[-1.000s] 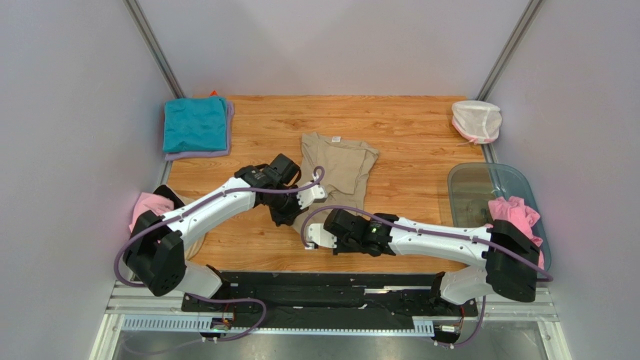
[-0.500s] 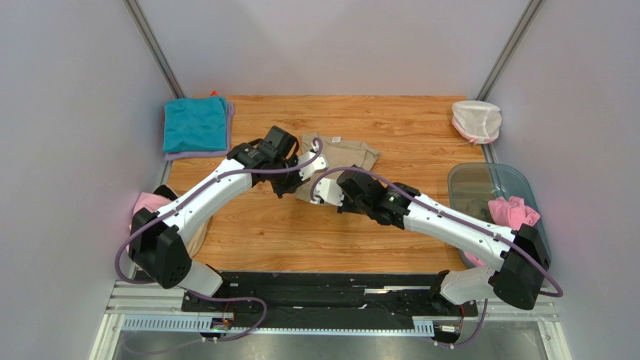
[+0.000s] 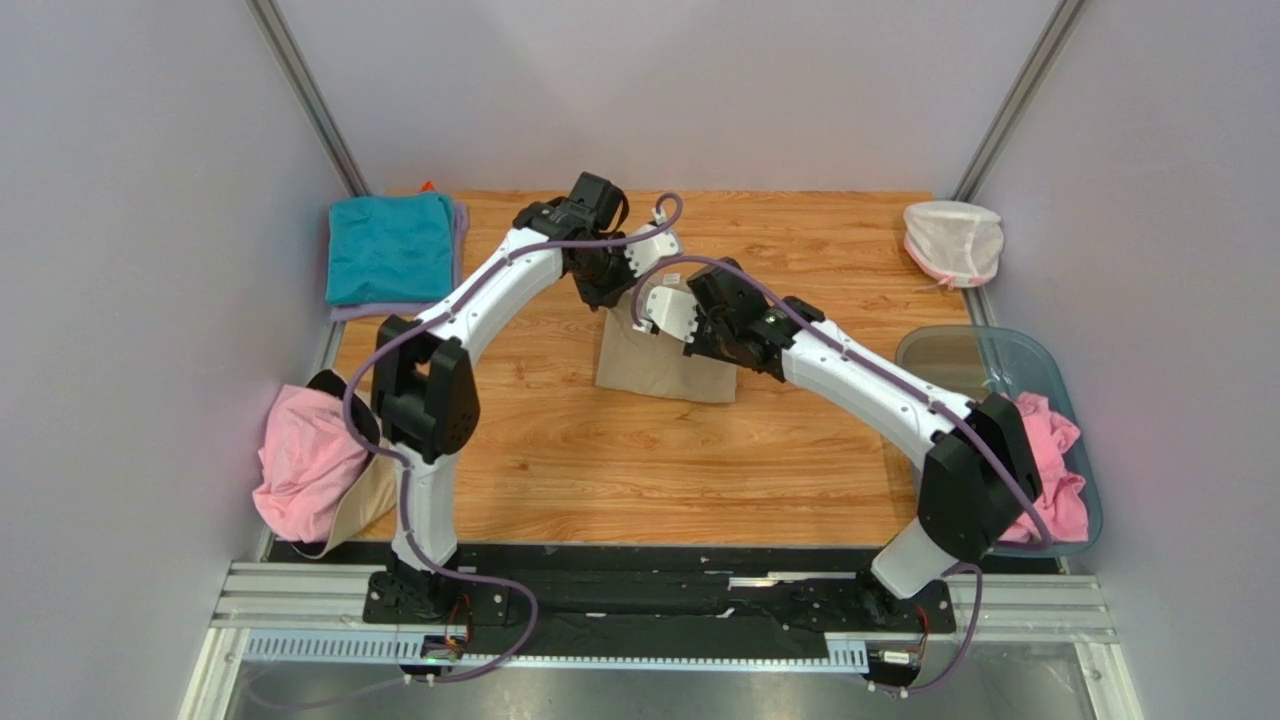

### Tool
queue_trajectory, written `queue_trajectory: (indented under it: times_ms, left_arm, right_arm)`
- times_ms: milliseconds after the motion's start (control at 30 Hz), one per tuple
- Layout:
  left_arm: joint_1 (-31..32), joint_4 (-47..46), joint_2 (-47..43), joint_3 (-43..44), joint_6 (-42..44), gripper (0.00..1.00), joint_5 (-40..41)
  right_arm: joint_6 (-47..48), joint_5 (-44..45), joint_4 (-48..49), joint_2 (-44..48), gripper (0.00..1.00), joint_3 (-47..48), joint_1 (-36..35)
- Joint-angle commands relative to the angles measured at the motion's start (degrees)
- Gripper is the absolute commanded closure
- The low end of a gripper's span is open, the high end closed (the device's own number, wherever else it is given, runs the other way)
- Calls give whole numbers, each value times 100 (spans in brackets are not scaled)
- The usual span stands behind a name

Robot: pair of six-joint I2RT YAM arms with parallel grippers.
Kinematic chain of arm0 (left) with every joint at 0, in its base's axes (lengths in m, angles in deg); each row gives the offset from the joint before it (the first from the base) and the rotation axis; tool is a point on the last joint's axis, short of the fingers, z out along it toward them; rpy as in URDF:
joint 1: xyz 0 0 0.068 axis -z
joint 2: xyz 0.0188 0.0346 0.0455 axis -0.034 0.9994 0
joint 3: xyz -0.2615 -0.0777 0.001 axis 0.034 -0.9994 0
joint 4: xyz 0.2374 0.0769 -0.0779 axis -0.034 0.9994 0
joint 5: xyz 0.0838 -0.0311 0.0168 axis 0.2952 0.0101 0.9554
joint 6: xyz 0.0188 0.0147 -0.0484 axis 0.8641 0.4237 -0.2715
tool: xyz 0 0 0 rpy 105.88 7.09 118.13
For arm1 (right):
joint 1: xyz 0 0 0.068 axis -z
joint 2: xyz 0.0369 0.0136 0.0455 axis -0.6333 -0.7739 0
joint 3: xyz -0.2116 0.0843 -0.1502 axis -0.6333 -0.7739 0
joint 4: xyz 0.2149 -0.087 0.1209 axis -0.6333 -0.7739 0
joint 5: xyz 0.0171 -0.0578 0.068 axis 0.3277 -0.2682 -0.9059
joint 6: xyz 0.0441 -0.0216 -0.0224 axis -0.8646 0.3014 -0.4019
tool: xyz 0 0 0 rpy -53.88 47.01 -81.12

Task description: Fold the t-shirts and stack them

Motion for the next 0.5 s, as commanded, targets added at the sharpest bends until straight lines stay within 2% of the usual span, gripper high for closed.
queue_trajectory:
  times_ms: [0, 233, 467]
  left_arm:
    - [-155, 372, 731, 1035, 317, 100, 5]
    - [-217, 681, 1401, 1880, 431, 100, -39]
    - [-208, 672, 857, 1232, 317, 100, -267]
  right_arm:
    - [356, -262, 280, -467, 100, 592, 340]
    - [436, -473, 307, -1101, 100, 971, 735]
    - [251, -649, 96, -846, 100, 735, 683]
